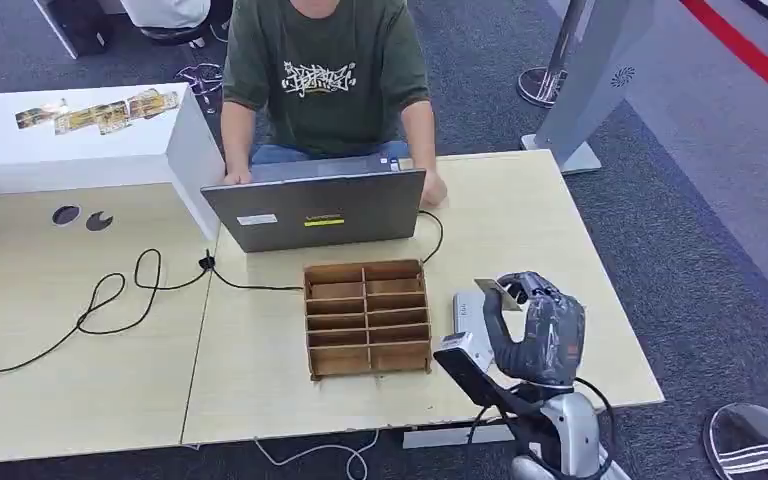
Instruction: Pass the card to the sensor for recognition and then transmit it.
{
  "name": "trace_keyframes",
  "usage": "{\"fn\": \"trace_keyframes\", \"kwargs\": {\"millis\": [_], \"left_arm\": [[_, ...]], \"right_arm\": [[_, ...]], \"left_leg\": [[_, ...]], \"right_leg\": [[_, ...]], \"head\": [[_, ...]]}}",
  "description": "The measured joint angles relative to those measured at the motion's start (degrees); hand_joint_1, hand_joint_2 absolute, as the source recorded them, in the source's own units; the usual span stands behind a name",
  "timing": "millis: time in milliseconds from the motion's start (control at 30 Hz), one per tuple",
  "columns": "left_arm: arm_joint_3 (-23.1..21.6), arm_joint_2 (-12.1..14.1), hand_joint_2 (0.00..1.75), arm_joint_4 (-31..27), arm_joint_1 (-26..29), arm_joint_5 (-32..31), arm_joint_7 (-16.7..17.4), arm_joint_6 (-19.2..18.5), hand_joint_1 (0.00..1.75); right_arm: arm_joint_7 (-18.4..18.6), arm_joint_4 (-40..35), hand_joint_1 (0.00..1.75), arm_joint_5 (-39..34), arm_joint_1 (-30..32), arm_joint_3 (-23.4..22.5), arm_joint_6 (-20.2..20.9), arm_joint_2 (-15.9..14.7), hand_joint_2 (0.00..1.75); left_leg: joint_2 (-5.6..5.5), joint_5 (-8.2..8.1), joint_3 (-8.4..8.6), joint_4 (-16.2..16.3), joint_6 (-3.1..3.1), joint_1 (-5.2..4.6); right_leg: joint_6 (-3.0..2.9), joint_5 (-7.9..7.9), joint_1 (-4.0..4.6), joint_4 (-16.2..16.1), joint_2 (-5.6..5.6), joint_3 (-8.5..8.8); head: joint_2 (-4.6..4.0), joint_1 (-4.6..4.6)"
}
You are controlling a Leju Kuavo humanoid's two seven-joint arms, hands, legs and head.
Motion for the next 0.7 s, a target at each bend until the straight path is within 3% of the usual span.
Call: {"fn": "trace_keyframes", "kwargs": {"millis": [133,233,700], "left_arm": [[0.09,-0.09,0.00,0.00,0.00,0.17,-0.15,0.22,0.00],[0.09,-0.22,0.00,0.00,0.00,0.28,-0.37,0.26,0.00],[0.13,-0.52,0.00,0.00,-0.02,0.41,-0.50,0.70,0.00]], "right_arm": [[0.13,-2.16,1.57,1.92,2.08,-2.93,-0.98,0.07,1.75],[0.24,-3.15,1.68,2.36,3.19,-4.39,-1.11,0.15,1.75],[1.25,-6.01,1.69,6.75,6.46,-10.27,-2.03,2.51,1.75]], "left_leg": [[0.01,-0.03,0.00,0.00,-0.01,0.00],[0.01,-0.03,0.01,0.00,-0.01,0.00],[0.02,-0.05,0.01,0.00,-0.02,0.00]], "right_leg": [[0.00,0.00,0.00,0.00,0.00,0.00],[0.00,0.00,0.00,0.00,0.00,0.00],[0.01,-0.01,0.00,0.00,0.01,0.01]], "head": [[0.00,0.00],[0.00,0.02],[0.02,0.00]]}}
